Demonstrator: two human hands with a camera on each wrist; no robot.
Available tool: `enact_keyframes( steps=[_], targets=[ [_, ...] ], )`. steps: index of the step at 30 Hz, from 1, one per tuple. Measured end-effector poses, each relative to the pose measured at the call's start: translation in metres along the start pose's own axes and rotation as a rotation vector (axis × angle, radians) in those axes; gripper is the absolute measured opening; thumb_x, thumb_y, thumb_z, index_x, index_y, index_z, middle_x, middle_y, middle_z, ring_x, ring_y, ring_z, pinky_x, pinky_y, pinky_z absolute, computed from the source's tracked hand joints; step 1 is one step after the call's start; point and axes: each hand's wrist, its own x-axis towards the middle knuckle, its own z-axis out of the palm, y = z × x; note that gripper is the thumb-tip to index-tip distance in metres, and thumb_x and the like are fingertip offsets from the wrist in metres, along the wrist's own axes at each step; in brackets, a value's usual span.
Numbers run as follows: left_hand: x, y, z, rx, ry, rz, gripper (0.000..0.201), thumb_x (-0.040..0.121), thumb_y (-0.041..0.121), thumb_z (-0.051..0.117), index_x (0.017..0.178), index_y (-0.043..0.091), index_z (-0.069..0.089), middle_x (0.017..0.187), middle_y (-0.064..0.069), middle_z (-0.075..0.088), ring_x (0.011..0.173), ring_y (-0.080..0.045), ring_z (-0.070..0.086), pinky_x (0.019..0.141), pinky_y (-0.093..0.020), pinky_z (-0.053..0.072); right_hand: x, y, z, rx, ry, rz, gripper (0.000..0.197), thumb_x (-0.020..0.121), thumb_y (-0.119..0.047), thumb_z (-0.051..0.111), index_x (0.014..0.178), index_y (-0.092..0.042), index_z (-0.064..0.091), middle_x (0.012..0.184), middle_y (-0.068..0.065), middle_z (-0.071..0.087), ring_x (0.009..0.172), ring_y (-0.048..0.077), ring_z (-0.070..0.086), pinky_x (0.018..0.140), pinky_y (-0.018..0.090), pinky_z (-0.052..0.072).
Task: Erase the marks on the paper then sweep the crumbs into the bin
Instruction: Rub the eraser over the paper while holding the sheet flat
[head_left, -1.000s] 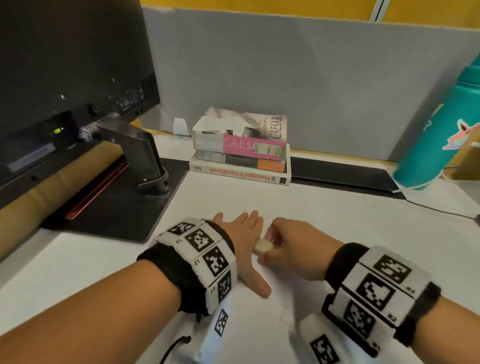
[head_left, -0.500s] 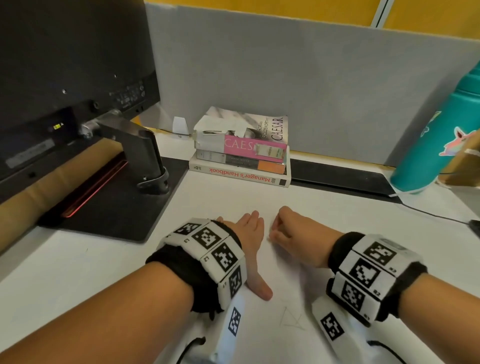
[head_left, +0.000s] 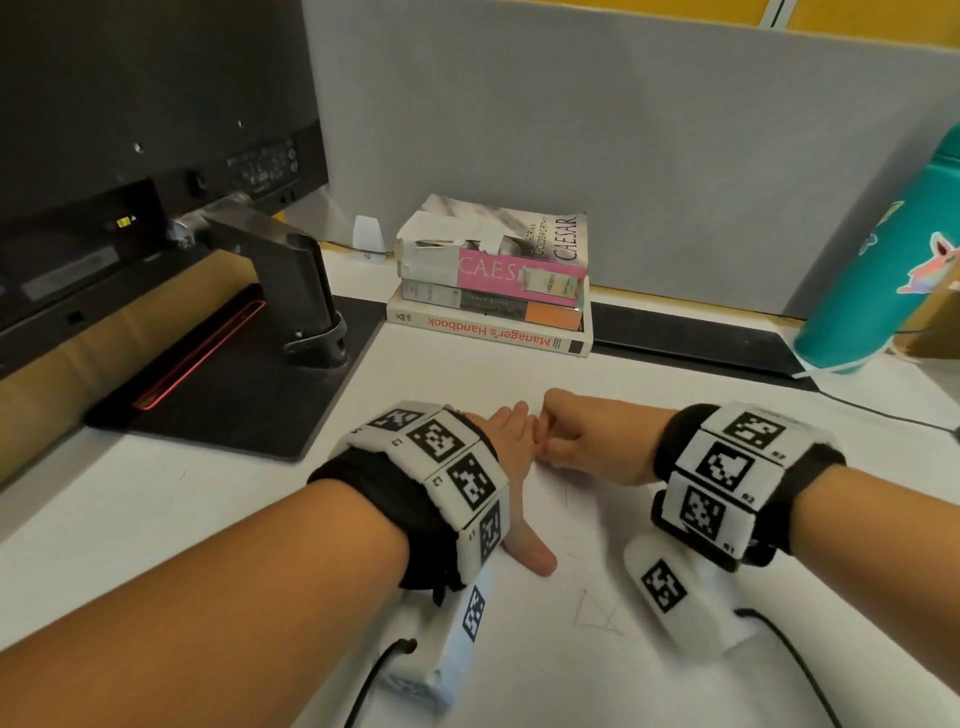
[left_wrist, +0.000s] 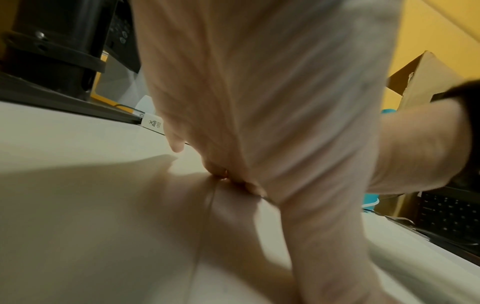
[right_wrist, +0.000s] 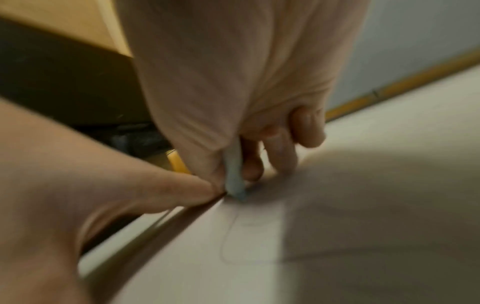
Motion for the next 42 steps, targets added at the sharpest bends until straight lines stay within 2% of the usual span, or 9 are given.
enact_keyframes(
  steps=[9, 13, 17, 22, 26, 30, 34, 38, 42],
  targets=[
    [-0.002, 0.000, 0.000, -0.005, 0.000, 0.014, 0.128, 0.070, 0.074, 0.057, 0.147, 0.013, -0.025, 0.156, -0.004, -0.027, 0.147, -0.021, -0.013, 0.115, -0.052, -0.001, 0.006, 0.001, -0.004, -0.024, -0.007, -0.011, 0.011, 0.094, -0.028, 0.047, 0.095, -0.018, 0.042, 0.081, -0.005, 0.052, 0.071, 0.012, 0.048, 0.069, 0.023, 0.041],
    [-0.002, 0.000, 0.001, 0.003, 0.010, 0.009, 0.128, 0.070, 0.075, 0.057, 0.147, 0.013, -0.024, 0.156, -0.003, -0.027, 0.147, -0.021, -0.013, 0.115, -0.051, 0.000, 0.009, 0.006, -0.014, -0.194, 0.025, 0.065, 0.009, 0.094, -0.027, 0.044, 0.093, -0.020, 0.039, 0.084, -0.003, 0.052, 0.075, 0.015, 0.049, 0.071, 0.025, 0.039],
    [0.000, 0.000, 0.002, 0.005, 0.014, 0.023, 0.128, 0.070, 0.075, 0.056, 0.147, 0.013, -0.025, 0.156, -0.004, -0.027, 0.147, -0.022, -0.013, 0.115, -0.053, -0.001, 0.002, 0.005, -0.005, -0.004, -0.033, -0.025, 0.012, 0.093, -0.023, 0.048, 0.084, -0.020, 0.042, 0.077, -0.006, 0.049, 0.067, 0.010, 0.045, 0.063, 0.018, 0.037],
    [0.002, -0.002, 0.004, 0.001, -0.003, 0.022, 0.131, 0.067, 0.079, 0.055, 0.146, 0.013, -0.026, 0.155, -0.003, -0.030, 0.146, -0.020, -0.015, 0.113, -0.058, -0.002, 0.003, 0.006, -0.015, -0.162, -0.020, 0.064, 0.007, 0.094, -0.026, 0.043, 0.094, -0.020, 0.041, 0.087, -0.002, 0.054, 0.077, 0.016, 0.050, 0.072, 0.024, 0.040],
    [0.003, -0.002, 0.003, 0.014, -0.017, 0.026, 0.131, 0.067, 0.080, 0.054, 0.145, 0.014, -0.028, 0.155, -0.004, -0.031, 0.146, -0.021, -0.017, 0.112, -0.058, -0.004, -0.008, 0.004, -0.001, 0.029, -0.035, -0.028, 0.008, 0.094, -0.023, 0.046, 0.090, -0.018, 0.042, 0.085, -0.001, 0.055, 0.072, 0.013, 0.046, 0.068, 0.022, 0.039],
    [0.000, 0.002, 0.005, 0.012, 0.008, 0.014, 0.129, 0.070, 0.077, 0.054, 0.147, 0.011, -0.025, 0.155, -0.005, -0.030, 0.146, -0.022, -0.016, 0.114, -0.053, -0.003, -0.004, 0.006, -0.014, -0.218, -0.012, 0.085, 0.007, 0.094, -0.026, 0.042, 0.094, -0.020, 0.040, 0.087, -0.001, 0.053, 0.078, 0.017, 0.049, 0.072, 0.026, 0.038],
    [-0.001, 0.002, 0.001, 0.020, 0.013, 0.012, 0.127, 0.071, 0.075, 0.056, 0.148, 0.013, -0.023, 0.157, -0.006, -0.025, 0.147, -0.022, -0.012, 0.115, -0.052, 0.001, -0.012, -0.003, -0.001, -0.016, -0.058, -0.066, 0.011, 0.094, -0.023, 0.046, 0.092, -0.013, 0.042, 0.081, 0.001, 0.053, 0.069, 0.014, 0.046, 0.064, 0.017, 0.039],
    [-0.001, 0.003, 0.000, 0.049, -0.014, -0.001, 0.129, 0.070, 0.077, 0.054, 0.147, 0.010, -0.025, 0.155, -0.007, -0.028, 0.147, -0.023, -0.014, 0.115, -0.052, 0.000, -0.012, 0.009, -0.008, -0.168, 0.020, 0.079, 0.009, 0.094, -0.029, 0.042, 0.094, -0.020, 0.040, 0.078, -0.006, 0.051, 0.079, 0.018, 0.050, 0.074, 0.028, 0.039],
    [0.000, 0.002, -0.002, 0.033, 0.006, 0.009, 0.129, 0.069, 0.075, 0.058, 0.148, 0.012, -0.022, 0.157, -0.007, -0.024, 0.147, -0.024, -0.009, 0.115, -0.051, 0.002, -0.010, -0.006, 0.005, -0.035, 0.007, -0.029, 0.011, 0.095, -0.025, 0.042, 0.098, -0.016, 0.039, 0.077, -0.004, 0.049, 0.073, 0.015, 0.048, 0.073, 0.028, 0.040]
  ],
)
